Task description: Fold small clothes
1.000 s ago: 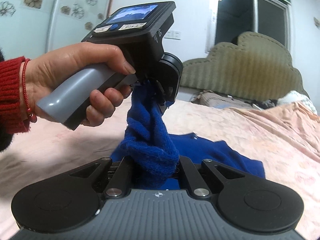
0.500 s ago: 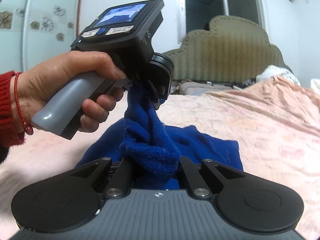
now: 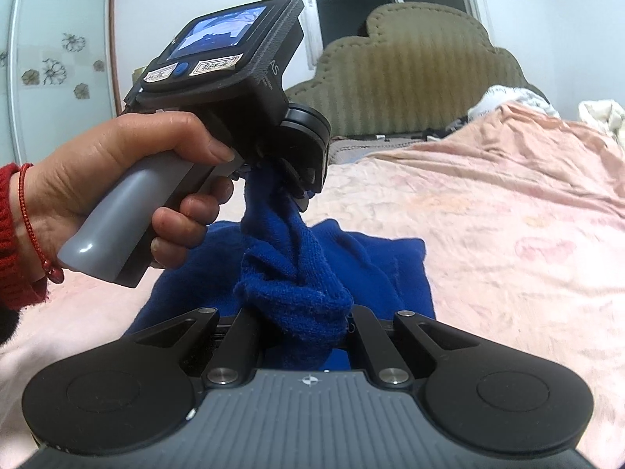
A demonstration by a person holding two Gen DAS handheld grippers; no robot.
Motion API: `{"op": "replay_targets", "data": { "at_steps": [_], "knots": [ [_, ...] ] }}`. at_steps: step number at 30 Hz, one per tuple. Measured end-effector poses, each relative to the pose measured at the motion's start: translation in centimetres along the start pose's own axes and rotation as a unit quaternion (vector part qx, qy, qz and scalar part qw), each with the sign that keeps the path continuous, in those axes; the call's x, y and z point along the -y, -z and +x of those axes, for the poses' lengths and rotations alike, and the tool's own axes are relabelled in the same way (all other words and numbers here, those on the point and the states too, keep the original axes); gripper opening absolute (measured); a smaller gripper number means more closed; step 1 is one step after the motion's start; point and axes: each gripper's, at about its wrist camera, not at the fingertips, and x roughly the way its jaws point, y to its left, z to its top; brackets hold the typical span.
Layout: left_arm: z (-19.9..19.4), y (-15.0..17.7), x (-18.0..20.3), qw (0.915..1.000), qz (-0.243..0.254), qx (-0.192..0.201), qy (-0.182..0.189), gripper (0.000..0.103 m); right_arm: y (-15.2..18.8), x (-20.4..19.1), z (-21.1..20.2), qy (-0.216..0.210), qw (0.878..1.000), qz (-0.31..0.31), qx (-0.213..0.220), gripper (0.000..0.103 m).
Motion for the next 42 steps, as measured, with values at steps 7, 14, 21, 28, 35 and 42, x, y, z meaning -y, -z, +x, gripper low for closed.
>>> {"op": "replay_targets", "data": {
  "at_steps": [7,14,21,28,35,42],
  "knots": [
    [1.2,0.1,2.5,0.9997,0.023,-0.006,-0.003,0.010,0.7,1.5,0.1,-0.001,1.000,0.029,-0.009,0.006],
    [2.6,0.0,3.2,0.9994,0.031,-0.010,0.009,0.017,1.1,3.7,1.2,-0.033,0.994,0.100,-0.039,0.007],
    [1.8,-1.6,1.2,0.9991,-0.029,0.027,0.013,0.083,1.4,4.8,1.9,-0.051,0.986,0.147,-0.052,0.019],
    [0.4,-2.0,-3.2,0.9926,-0.112,0.042,0.024,0.083,1.9,5.6,2.0,-0.062,0.979,0.187,-0.054,0.033],
    [-1.2,0.8,-6.4,0.9921,-0.114,0.034,-0.041,0.083,2.4,8.0,1.4,-0.037,0.965,0.260,-0.027,0.034],
    [-4.7,2.0,-8.1,0.9889,-0.120,0.067,-0.058,0.083,2.2,8.1,0.8,0.013,0.963,0.269,-0.018,0.052]
  ]
}}
